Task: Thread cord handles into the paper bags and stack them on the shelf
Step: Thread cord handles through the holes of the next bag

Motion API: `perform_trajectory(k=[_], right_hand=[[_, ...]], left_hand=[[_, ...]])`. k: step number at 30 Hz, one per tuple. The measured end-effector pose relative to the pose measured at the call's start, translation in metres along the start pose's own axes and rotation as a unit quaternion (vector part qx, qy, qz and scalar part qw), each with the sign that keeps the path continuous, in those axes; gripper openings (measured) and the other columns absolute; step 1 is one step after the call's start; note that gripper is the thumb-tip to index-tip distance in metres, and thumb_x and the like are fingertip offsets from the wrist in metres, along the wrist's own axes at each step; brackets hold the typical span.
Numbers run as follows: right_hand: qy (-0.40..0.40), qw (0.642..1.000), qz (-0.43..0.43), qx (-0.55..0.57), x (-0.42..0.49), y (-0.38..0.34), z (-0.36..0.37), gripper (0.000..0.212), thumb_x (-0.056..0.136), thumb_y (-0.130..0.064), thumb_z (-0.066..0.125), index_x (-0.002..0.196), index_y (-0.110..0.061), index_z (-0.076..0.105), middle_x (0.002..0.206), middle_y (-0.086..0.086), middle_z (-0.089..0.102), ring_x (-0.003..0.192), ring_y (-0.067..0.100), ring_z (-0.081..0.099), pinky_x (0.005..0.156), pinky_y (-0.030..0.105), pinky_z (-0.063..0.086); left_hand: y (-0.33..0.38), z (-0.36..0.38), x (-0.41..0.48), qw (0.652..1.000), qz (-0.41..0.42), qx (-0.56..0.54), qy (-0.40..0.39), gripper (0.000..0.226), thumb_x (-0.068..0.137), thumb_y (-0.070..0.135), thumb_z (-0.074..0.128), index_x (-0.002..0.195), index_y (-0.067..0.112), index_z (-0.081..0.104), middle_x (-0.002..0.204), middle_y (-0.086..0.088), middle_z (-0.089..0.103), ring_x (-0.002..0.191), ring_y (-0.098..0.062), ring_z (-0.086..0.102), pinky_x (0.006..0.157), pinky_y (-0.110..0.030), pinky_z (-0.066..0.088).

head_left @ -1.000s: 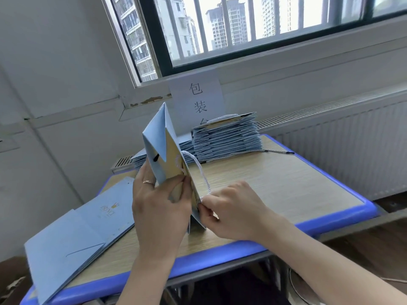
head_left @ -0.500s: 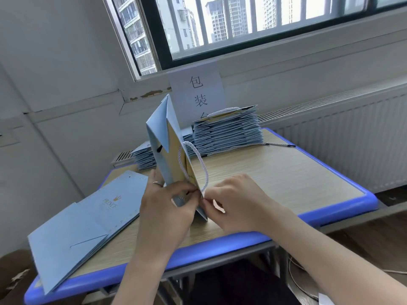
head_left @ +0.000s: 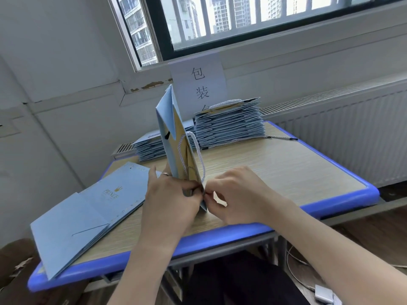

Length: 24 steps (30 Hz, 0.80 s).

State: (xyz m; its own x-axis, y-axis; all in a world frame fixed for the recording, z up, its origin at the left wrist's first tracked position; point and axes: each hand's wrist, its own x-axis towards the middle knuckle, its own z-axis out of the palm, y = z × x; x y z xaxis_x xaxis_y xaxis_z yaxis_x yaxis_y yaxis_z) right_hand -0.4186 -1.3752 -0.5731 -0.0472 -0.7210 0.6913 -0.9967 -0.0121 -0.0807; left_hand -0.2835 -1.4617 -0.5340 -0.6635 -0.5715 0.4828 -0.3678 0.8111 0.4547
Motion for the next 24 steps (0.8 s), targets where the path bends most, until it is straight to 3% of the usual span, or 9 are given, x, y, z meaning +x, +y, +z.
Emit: perform_trajectory(k=[3,4,7,9,15,19,22,24], right_hand=[[0.000,1.000,0.001,0.007,0.000,0.000,0.000,0.030,0.083,-0.035,0.047,0.059,-0.019,0.055,0.049,-0.005,0.052,0.044,0.019,0.049,0.043,0.032,0.039],[0.000,1.000,0.001,0.010,0.000,0.000,0.000,0.030,0.083,-0.035,0.047,0.058,-0.019,0.054,0.049,-0.004,0.052,0.044,0.019,0.048,0.043,0.032,0.039],[-0.006,1.000,0.006,0.019,0.000,-0.001,-0.001,0.032,0.085,-0.036,0.043,0.058,-0.021,0.051,0.048,-0.004,0.051,0.043,0.019,0.047,0.044,0.032,0.038],[-0.010,1.000,0.006,0.025,0.000,-0.001,-0.001,0.032,0.086,-0.036,0.042,0.058,-0.021,0.049,0.048,-0.004,0.051,0.043,0.019,0.047,0.045,0.033,0.039],[-0.004,0.999,0.005,0.047,0.000,0.000,-0.003,0.027,0.080,-0.031,0.047,0.055,-0.021,0.042,0.045,-0.008,0.039,0.040,0.016,0.038,0.041,0.030,0.035],[0.000,0.999,0.011,0.037,0.001,0.001,-0.002,0.027,0.078,-0.029,0.050,0.055,-0.023,0.037,0.044,-0.010,0.033,0.038,0.014,0.033,0.040,0.027,0.032],[0.001,0.999,0.020,0.033,0.000,0.002,-0.001,0.028,0.077,-0.025,0.056,0.056,-0.024,0.038,0.043,-0.008,0.037,0.039,0.015,0.036,0.041,0.029,0.036],[0.000,0.999,0.025,0.032,0.000,0.002,0.000,0.029,0.076,-0.023,0.058,0.056,-0.024,0.037,0.043,-0.008,0.038,0.039,0.015,0.036,0.040,0.028,0.035]], left_hand=[[0.000,-0.004,0.002,0.999,0.029,0.025,-0.021,0.020,0.078,0.016,0.069,0.065,0.030,0.078,0.072,0.019,0.043,0.107,0.015,0.035,0.107,-0.048,0.039],[0.001,-0.005,0.002,0.999,0.027,0.017,-0.013,0.019,0.076,0.016,0.070,0.066,0.030,0.078,0.073,0.019,0.043,0.106,0.013,0.039,0.104,-0.044,0.041],[0.003,-0.006,0.004,0.999,-0.001,-0.024,0.023,0.015,0.074,0.017,0.072,0.068,0.029,0.078,0.086,0.010,0.051,0.107,-0.022,0.051,0.082,-0.033,0.046],[0.002,-0.003,0.005,0.999,-0.004,-0.040,0.027,0.018,0.074,0.013,0.072,0.066,0.027,0.078,0.088,0.006,0.054,0.106,-0.027,0.052,0.084,-0.037,0.048],[0.006,-0.001,0.003,1.000,0.016,0.001,0.002,0.018,0.077,0.011,0.071,0.066,0.023,0.079,0.073,0.019,0.038,0.088,-0.022,0.052,0.107,-0.049,0.040],[-0.001,0.004,0.002,0.999,0.013,-0.027,0.014,0.017,0.075,0.015,0.074,0.066,0.028,0.078,0.074,0.024,0.042,0.100,-0.029,0.054,0.102,-0.050,0.044],[-0.009,0.008,0.002,0.998,0.007,-0.056,0.039,0.012,0.075,0.026,0.078,0.073,0.038,0.077,0.089,0.012,0.052,0.115,-0.028,0.054,0.091,-0.042,0.050],[-0.011,0.010,0.002,0.996,0.010,-0.073,0.044,0.011,0.075,0.030,0.078,0.074,0.040,0.076,0.101,0.007,0.055,0.104,-0.018,0.057,0.086,-0.039,0.052]])
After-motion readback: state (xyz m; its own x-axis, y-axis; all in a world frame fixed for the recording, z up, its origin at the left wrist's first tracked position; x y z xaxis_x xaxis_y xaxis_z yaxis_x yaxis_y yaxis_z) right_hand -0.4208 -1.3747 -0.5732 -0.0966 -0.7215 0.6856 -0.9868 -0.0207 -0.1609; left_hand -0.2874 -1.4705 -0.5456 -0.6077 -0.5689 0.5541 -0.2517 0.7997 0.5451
